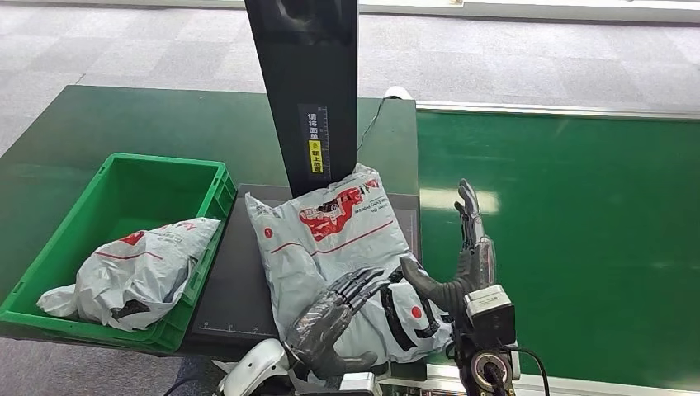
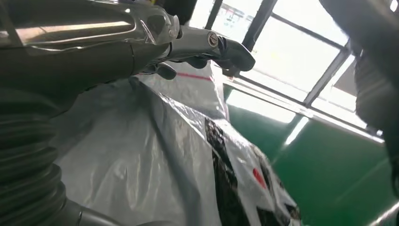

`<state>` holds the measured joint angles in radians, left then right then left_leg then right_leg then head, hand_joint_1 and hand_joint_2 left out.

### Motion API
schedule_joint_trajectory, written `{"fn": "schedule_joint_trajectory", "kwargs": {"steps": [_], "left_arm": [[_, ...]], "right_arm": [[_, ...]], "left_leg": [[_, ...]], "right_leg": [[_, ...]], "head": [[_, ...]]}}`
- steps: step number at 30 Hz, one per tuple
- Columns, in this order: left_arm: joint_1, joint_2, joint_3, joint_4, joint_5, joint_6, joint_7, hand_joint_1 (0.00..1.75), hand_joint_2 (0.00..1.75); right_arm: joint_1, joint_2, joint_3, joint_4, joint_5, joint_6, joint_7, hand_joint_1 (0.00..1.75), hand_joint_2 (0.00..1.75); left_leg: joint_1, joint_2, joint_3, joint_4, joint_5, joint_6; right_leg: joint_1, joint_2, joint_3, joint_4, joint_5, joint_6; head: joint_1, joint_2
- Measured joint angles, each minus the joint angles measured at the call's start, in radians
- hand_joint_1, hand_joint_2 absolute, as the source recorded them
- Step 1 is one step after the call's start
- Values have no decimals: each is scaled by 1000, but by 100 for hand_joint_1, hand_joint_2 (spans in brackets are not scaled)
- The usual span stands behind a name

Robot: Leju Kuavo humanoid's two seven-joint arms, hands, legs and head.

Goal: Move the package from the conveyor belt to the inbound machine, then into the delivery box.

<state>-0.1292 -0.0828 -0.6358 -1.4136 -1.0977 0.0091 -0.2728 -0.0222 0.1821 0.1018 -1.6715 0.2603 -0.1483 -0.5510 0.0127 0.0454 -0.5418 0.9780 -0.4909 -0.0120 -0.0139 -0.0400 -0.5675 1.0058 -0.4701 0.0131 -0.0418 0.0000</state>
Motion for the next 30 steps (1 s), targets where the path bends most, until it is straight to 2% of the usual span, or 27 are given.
{"fn": "schedule_joint_trajectory", "kwargs": {"steps": [3,9,10,13,14,16,24,30], "left_arm": [[-41,-14,-9,79,-61,-40,70,0,175],[-101,-51,21,236,-200,-54,316,0,175],[-105,-59,34,249,-215,-62,334,14,175],[-106,-81,79,272,-248,-96,332,139,175],[-103,-86,93,276,-252,-100,323,169,175],[-92,-91,118,280,-249,-84,302,175,175],[-21,-81,198,190,-113,23,196,175,175],[2,-68,222,135,-86,46,176,175,175]], "right_arm": [[11,20,-43,-31,5,-24,3,0,175],[55,58,-109,-81,-9,-27,6,0,175],[58,62,-115,-83,-11,-26,6,0,175],[63,72,-123,-82,-18,-26,11,0,175],[65,74,-124,-82,-20,-27,13,0,175],[70,78,-126,-80,-26,-27,14,0,175],[110,79,-135,-79,-45,-16,2,0,175],[116,79,-142,-79,-49,-14,-3,0,175]], "left_leg": [[0,0,0,0,0,0],[0,1,1,0,0,0],[0,1,1,-1,-1,0],[0,1,6,-1,-3,0],[0,1,7,-1,-3,0],[0,1,8,-1,-2,1],[1,1,8,-1,1,0],[0,1,7,-1,1,0]], "right_leg": [[0,0,0,0,0,0],[0,0,2,0,0,0],[0,0,3,0,0,0],[0,0,8,0,-1,0],[0,0,10,0,-1,0],[0,0,11,-1,0,-1],[0,0,10,0,2,-1],[0,0,8,0,2,-1]], "head": [[0,0],[0,0],[0,0],[0,0],[0,0],[0,0],[0,0],[0,0]]}}
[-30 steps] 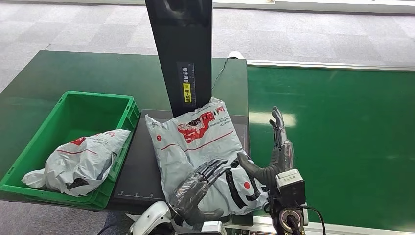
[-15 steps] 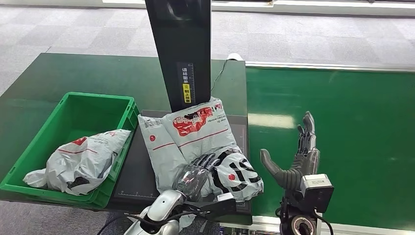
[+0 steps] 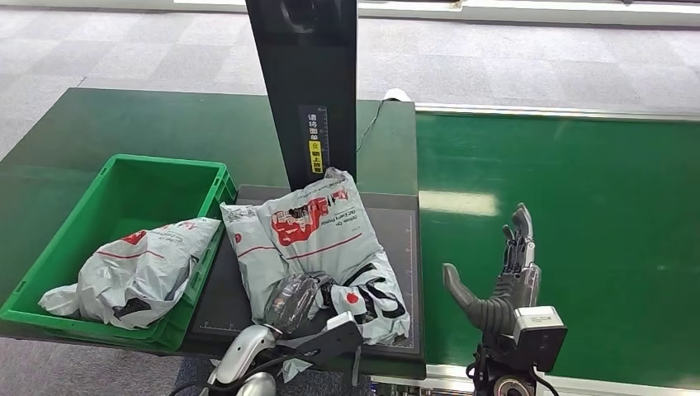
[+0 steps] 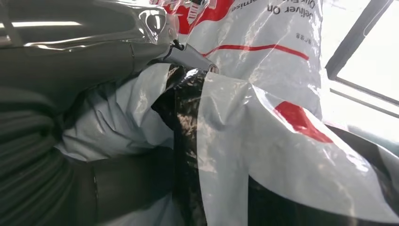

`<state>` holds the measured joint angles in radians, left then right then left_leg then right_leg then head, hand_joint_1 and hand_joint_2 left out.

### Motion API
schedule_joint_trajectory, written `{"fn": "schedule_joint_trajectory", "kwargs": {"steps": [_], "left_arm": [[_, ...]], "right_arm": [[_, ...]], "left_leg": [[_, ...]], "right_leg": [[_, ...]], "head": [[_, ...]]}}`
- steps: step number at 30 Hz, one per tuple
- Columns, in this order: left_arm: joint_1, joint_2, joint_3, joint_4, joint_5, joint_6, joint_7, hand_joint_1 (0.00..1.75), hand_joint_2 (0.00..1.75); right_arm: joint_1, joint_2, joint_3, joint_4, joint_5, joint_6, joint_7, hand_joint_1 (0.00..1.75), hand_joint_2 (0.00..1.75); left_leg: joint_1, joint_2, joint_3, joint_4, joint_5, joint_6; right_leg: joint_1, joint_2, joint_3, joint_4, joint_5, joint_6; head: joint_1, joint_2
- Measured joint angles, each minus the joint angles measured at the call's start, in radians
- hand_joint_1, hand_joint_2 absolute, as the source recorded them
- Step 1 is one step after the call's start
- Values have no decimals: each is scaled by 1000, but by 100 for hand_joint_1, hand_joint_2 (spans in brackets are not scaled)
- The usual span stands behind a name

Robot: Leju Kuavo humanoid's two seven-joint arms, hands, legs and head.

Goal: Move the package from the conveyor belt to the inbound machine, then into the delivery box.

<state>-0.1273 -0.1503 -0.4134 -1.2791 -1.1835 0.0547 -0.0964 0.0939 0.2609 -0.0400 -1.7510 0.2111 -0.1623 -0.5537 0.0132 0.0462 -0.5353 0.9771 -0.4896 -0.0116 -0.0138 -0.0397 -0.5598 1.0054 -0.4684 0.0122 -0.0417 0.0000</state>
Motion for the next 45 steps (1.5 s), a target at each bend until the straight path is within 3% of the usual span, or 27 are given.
{"fn": "schedule_joint_trajectory", "kwargs": {"steps": [12,18,22,27,29,37,45], "left_arm": [[10,12,9,-25,12,36,-21,171,175],[30,27,11,-105,-51,448,-127,175,175],[53,37,27,-206,-65,597,-227,175,175],[97,-14,141,-382,-58,608,-520,175,175],[106,-38,196,-461,-52,608,-580,175,175],[105,-67,307,-698,-79,608,-595,175,175],[70,-96,493,-727,-111,607,-594,175,175]], "right_arm": [[0,0,-2,0,-3,1,-1,0,175],[-3,0,-2,2,-19,-1,-9,0,175],[-17,-3,0,16,-32,-8,-9,0,175],[-41,-13,9,52,-44,-15,-9,0,175],[-48,-17,12,67,-48,-15,-9,0,175],[-70,-29,23,116,-53,-7,-12,0,175],[-74,-34,24,134,-50,-12,-23,0,175]], "left_leg": [[0,0,-1,0,0,0],[0,-1,-3,0,0,0],[0,0,-4,0,0,0],[0,0,-5,0,0,0],[0,0,-5,0,0,0],[0,-1,-5,0,0,0],[0,-1,-5,0,0,0]], "right_leg": [[0,0,-1,0,0,0],[0,0,-3,0,0,0],[0,0,-4,0,0,0],[0,0,-5,0,0,0],[0,0,-5,0,0,0],[0,0,-5,0,0,0],[0,0,-5,0,0,0]], "head": [[0,0],[0,0],[0,0],[0,0],[0,0],[0,0],[0,0]]}}
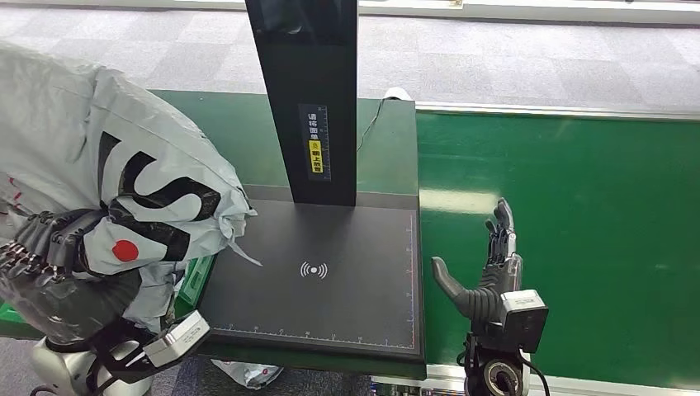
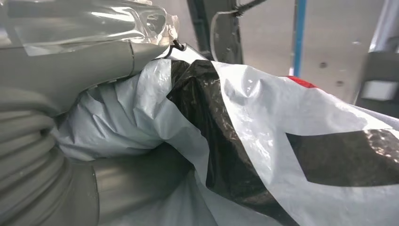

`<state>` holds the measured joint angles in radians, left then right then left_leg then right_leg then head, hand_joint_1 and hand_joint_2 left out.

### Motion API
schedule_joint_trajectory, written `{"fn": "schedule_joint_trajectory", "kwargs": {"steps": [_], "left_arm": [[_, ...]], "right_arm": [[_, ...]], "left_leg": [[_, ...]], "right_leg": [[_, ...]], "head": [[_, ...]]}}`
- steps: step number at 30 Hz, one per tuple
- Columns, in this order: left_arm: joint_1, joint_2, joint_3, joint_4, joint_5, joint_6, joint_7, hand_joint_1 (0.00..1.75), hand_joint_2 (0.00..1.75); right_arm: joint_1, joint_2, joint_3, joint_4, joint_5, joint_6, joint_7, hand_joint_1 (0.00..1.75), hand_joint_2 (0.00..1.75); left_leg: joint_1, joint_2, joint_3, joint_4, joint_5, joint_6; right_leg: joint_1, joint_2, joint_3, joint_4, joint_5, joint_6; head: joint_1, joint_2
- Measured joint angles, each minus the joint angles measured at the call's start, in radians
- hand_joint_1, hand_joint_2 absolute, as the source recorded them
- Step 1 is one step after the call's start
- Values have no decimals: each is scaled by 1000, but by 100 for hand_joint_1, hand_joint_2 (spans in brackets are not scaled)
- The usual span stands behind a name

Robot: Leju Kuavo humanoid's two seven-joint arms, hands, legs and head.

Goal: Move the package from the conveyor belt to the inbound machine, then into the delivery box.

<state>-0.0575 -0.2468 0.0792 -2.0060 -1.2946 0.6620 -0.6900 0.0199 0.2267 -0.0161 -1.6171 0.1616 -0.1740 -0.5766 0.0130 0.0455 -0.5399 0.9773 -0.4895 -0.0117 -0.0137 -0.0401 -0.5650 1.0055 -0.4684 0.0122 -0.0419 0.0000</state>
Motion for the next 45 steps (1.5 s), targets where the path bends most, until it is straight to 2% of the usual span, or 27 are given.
{"fn": "schedule_joint_trajectory", "kwargs": {"steps": [2,4,6,8,9,11,13,16,19,27,28,29,30,31,33,34,35,36,39,45], "left_arm": [[-8,-2,52,15,-16,0,13,175,175],[-22,2,96,54,-64,-2,97,175,175],[-46,32,117,128,-134,-31,296,175,175],[-84,83,119,232,-177,-121,540,175,175],[-107,111,119,291,-176,-175,634,175,175],[-158,157,128,414,-118,-265,736,172,175],[-210,193,140,534,-43,-338,773,168,175],[-275,236,156,686,22,-407,782,166,175],[-311,263,165,776,43,-424,779,166,175],[-348,289,171,871,46,-428,778,165,175],[-350,290,171,876,46,-428,778,161,175],[-351,291,171,880,46,-429,778,151,175],[-352,292,171,883,46,-432,778,135,175],[-353,293,171,887,46,-437,778,113,175],[-357,295,171,895,45,-450,780,49,175],[-360,297,170,901,45,-452,782,24,175],[-362,298,170,907,45,-448,782,5,175],[-363,299,168,911,46,-435,778,0,175],[-356,298,158,909,68,-361,736,0,175],[-272,278,97,775,212,-166,548,0,175]], "right_arm": [[6,0,0,0,0,-5,-4,0,175],[14,0,0,0,-1,-10,-9,0,175],[23,0,-1,-4,1,-15,-8,0,175],[29,0,-3,-10,8,-13,2,0,175],[31,0,-4,-13,12,-10,8,0,175],[31,0,-8,-16,20,-1,18,0,175],[29,0,-11,-17,27,12,24,0,175],[23,0,-14,-16,35,25,26,0,175],[20,0,-16,-15,38,29,27,0,175],[19,0,-19,-15,39,29,27,0,175],[19,0,-19,-15,39,29,27,0,175],[19,0,-20,-15,39,29,27,0,175],[19,0,-21,-15,39,29,27,0,175],[19,1,-21,-15,39,29,27,0,175],[19,1,-23,-15,39,30,27,0,175],[19,2,-23,-15,40,30,27,0,175],[19,2,-23,-15,41,31,27,0,175],[19,2,-24,-15,41,31,27,0,175],[19,3,-24,-15,43,32,27,0,175],[19,3,-22,-14,40,34,28,0,175]], "left_leg": [[0,0,0,0,0,0],[0,0,0,0,0,0],[0,0,0,0,0,0],[0,0,0,0,1,-1],[0,0,0,0,2,-1],[0,0,0,0,3,-1],[0,0,0,0,3,-1],[0,0,0,0,3,-1],[0,0,0,0,3,-1],[0,0,3,0,3,-1],[0,0,3,0,3,-1],[0,0,4,0,3,-1],[0,0,4,0,3,-1],[0,0,4,0,3,-1],[0,0,4,0,3,-1],[0,-1,4,0,3,-1],[0,-1,5,0,3,-1],[0,-1,5,0,3,-1],[0,-1,5,0,3,-1],[0,-1,3,0,3,-1]], "right_leg": [[0,0,0,0,0,0],[0,0,-1,0,0,0],[0,0,-1,0,0,0],[0,0,-1,0,0,0],[0,0,-1,0,0,0],[1,0,-1,0,1,-1],[0,0,0,1,1,-1],[0,0,1,1,1,0],[0,0,1,1,1,0],[0,0,3,1,1,-1],[0,0,3,1,1,-1],[0,0,4,1,1,-1],[0,0,4,1,1,-1],[0,0,4,1,1,-1],[0,0,5,1,1,-1],[0,0,5,1,1,-1],[0,0,5,1,1,-1],[0,0,5,1,1,-1],[0,0,5,1,1,-1],[0,0,4,1,1,0]], "head": [[0,0],[0,0],[0,0],[0,0],[0,0],[0,0],[0,0],[0,0],[0,0],[0,0],[0,0],[0,0],[0,0],[0,0],[0,0],[0,0],[0,0],[0,0],[0,0],[0,0]]}}
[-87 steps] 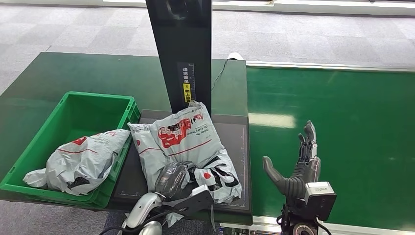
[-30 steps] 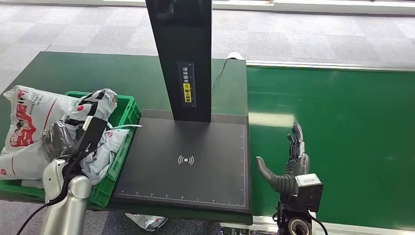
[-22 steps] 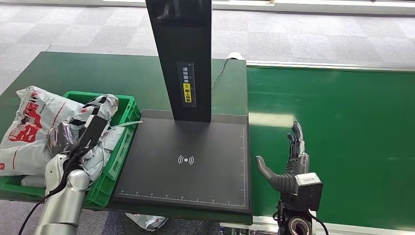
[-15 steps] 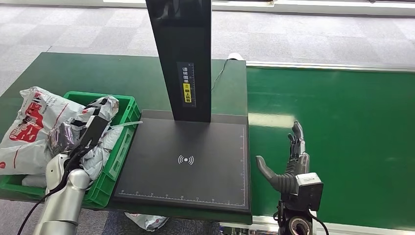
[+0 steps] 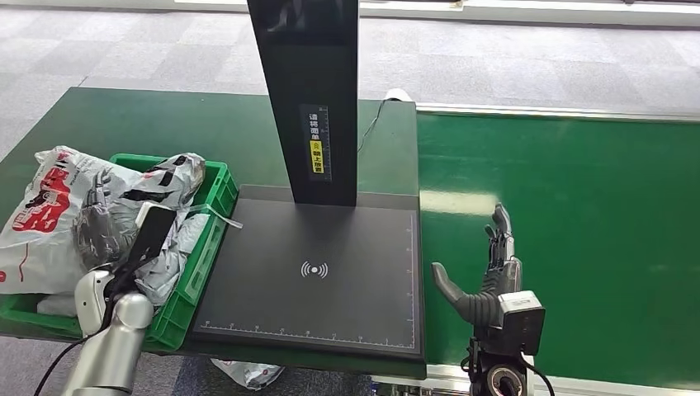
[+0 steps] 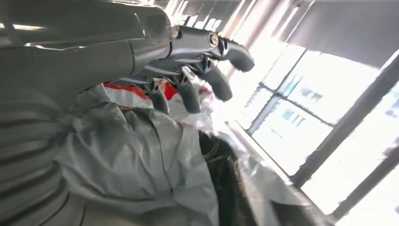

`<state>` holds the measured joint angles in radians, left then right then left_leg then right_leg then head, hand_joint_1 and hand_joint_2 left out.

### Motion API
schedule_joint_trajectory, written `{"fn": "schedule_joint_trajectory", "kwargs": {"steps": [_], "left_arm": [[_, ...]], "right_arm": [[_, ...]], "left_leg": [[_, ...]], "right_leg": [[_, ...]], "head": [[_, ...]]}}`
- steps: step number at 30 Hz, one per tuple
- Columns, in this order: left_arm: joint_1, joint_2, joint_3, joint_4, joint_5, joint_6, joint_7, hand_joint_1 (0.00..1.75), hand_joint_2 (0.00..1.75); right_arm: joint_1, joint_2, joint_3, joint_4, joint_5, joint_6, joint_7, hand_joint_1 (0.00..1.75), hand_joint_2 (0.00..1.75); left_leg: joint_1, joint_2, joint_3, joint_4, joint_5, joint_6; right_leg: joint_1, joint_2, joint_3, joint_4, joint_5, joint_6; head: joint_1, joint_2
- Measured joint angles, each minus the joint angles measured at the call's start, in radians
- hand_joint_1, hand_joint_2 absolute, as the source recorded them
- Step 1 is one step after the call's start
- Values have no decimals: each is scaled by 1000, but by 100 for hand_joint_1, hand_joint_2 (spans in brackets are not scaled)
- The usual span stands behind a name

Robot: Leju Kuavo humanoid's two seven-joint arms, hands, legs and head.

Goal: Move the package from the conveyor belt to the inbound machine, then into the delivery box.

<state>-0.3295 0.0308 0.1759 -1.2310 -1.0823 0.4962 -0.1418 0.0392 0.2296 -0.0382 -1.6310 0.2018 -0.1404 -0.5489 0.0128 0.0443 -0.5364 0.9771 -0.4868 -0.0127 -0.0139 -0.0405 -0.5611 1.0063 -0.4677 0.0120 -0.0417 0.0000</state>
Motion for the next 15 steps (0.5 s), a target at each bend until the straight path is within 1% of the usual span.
{"fn": "schedule_joint_trajectory", "kwargs": {"steps": [2,8,10,13,15], "left_arm": [[29,-9,-27,-45,22,24,-31,0,175],[81,-22,-64,-105,35,36,-39,0,175],[89,-24,-71,-113,56,37,-55,0,175],[110,-33,-94,-139,142,34,-133,0,175],[138,-52,-128,-172,235,18,-197,0,175]], "right_arm": [[0,0,2,2,-2,0,0,0,175],[0,0,6,7,-4,0,0,0,175],[0,0,6,8,-5,0,0,0,175],[-3,0,10,12,-7,-1,-1,0,175],[-9,-1,17,17,-9,-4,-3,0,175]], "left_leg": [[0,0,-1,0,0,0],[0,0,-1,0,0,0],[0,0,-1,0,0,0],[0,0,-1,0,0,0],[0,0,-2,0,0,0]], "right_leg": [[0,0,0,0,0,0],[0,0,-1,0,0,0],[0,0,-1,0,0,0],[0,0,-2,0,0,0],[0,0,-2,0,0,0]], "head": [[0,0],[0,0],[0,0],[0,0],[0,0]]}}
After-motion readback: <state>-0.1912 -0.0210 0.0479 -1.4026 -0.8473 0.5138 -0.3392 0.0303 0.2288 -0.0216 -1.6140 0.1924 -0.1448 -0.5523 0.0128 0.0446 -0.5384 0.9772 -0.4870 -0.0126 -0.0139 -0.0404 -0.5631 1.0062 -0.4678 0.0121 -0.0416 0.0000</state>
